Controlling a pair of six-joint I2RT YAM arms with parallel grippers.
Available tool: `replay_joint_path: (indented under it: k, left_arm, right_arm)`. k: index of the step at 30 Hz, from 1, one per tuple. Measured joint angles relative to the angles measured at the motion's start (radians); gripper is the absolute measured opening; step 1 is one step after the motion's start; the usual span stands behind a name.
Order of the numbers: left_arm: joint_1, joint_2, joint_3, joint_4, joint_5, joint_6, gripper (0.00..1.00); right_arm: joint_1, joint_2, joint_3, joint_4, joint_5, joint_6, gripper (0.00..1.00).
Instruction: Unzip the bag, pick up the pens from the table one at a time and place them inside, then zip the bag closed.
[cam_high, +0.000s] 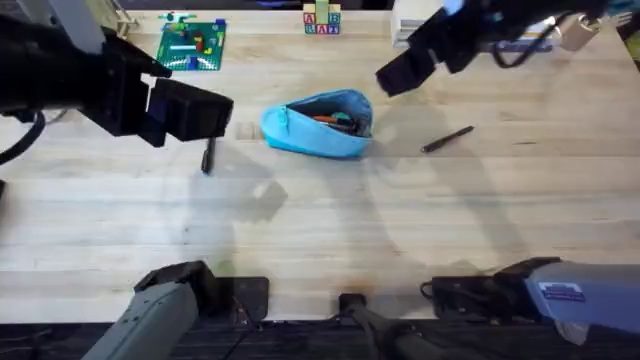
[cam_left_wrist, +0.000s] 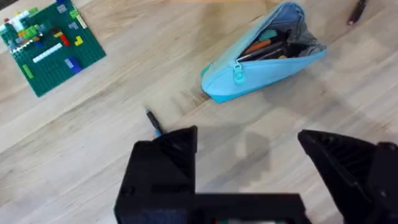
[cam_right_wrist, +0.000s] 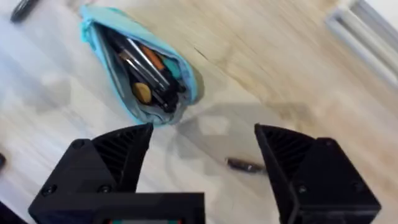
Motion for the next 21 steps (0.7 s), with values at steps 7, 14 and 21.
replay_joint_path:
  k: [7,14,21]
  left_arm:
    - [0.0,0.0,0.0,0.0,0.0,0.0,0.993]
    - [0.0,0.0,0.0,0.0,0.0,0.0,0.993]
    - [0.0,0.0,0.0,0.0,0.0,0.0,0.993]
  right_arm:
    - [0.0,-0.163,0.0,-0.204,0.319,0.514,0.998]
    - [0.0,-0.167,0.0,-0.324,0.489,0.921,0.997]
    - [0.0,-0.167,0.0,-0.392,0.512,1.09,0.997]
